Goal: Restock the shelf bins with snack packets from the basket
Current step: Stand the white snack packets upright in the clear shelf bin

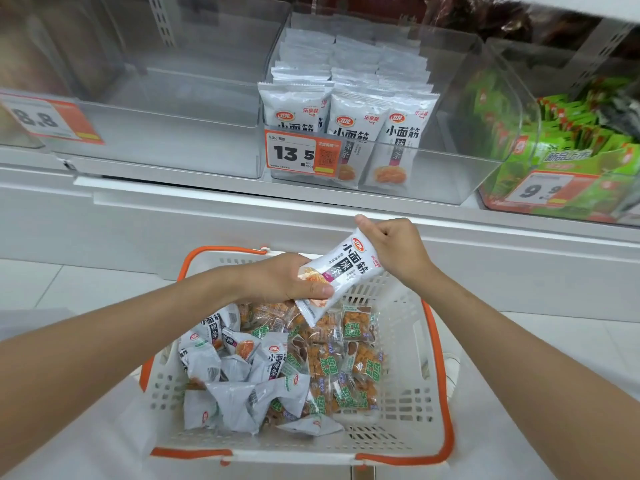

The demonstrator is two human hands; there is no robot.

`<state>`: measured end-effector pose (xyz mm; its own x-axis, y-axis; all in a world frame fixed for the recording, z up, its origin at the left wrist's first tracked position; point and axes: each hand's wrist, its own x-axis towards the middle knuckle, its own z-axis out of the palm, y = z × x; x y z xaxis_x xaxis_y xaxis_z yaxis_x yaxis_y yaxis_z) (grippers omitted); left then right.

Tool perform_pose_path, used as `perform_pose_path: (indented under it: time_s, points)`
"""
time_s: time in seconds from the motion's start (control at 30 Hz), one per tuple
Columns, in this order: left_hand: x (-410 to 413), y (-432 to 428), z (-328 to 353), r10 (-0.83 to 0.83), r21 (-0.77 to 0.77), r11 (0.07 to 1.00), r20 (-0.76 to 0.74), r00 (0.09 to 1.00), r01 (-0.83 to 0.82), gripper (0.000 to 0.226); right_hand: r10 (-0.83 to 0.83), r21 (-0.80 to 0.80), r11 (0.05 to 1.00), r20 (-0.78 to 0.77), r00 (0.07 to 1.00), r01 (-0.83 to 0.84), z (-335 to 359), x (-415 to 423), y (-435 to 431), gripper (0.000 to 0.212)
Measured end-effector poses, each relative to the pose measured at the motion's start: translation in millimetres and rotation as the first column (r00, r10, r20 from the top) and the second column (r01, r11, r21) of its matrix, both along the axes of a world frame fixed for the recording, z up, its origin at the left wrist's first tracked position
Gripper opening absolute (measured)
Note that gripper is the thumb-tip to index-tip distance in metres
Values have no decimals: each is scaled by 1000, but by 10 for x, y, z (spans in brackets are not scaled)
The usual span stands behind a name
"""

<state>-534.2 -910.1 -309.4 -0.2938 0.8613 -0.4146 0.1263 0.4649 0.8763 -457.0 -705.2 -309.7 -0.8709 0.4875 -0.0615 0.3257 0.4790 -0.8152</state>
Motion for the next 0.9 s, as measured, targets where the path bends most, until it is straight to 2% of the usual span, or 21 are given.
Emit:
perform_pose_path:
  time_s: [0.07, 0.13, 0.2, 0.23, 0.3, 0.4, 0.5, 0.57, 0.63, 0.7, 0.73, 0.8, 0.9]
  points:
    - [36, 15, -11, 38, 9, 999, -16, 999, -37, 39, -54, -80, 995, 46, 997, 58, 48, 19, 37, 66]
    - [27, 32, -49, 91, 26, 996, -53, 994, -90, 30, -51, -299, 950, 146, 988, 93, 132, 89, 84, 66]
    - [-7, 48, -49, 142, 60, 989, -94, 985, -136, 18, 151, -564, 826, 201, 968, -11, 203, 185, 109, 56]
    - [-22, 75, -32, 166, 83, 984, -107, 980, -157, 16, 244, -644, 762, 181, 953, -72, 226, 232, 93, 49]
    - [-32, 141, 17, 206, 131, 973, -107, 973, -191, 19, 285, -711, 694, 124, 951, -115, 262, 284, 53, 32]
    - [-44, 265, 194, 193, 196, 967, -134, 972, -165, 29, 174, -593, 796, 24, 985, -126, 494, 276, 112, 24]
    - [-136, 450, 588, 194, 298, 951, -368, 909, -82, 77, 59, -318, 941, -178, 982, -114, 1005, 271, 324, 18]
    - [-230, 598, 881, 310, 401, 906, -416, 855, -133, 89, 17, -146, 987, -341, 940, -71, 1394, 267, 464, 18]
    - [-328, 746, 1132, 409, 490, 855, -438, 800, -169, 68, 8, -16, 1000, -443, 896, -17, 1677, 232, 585, 21]
    - [-429, 875, 1338, 504, 555, 804, -444, 741, -214, 42, 16, 69, 997, -455, 890, 18, 1796, 145, 692, 24]
    - [-485, 933, 1411, 533, 571, 789, -452, 715, -228, 37, 16, 93, 995, -443, 896, 29, 1793, 90, 741, 25]
    - [-567, 1037, 1536, 537, 574, 791, -481, 693, -214, 36, 8, 124, 991, -403, 915, 45, 1708, -31, 820, 26]
    - [-653, 1213, 1645, 455, 503, 853, -592, 665, -136, 45, 41, 73, 997, -324, 945, -18, 1493, -189, 848, 23]
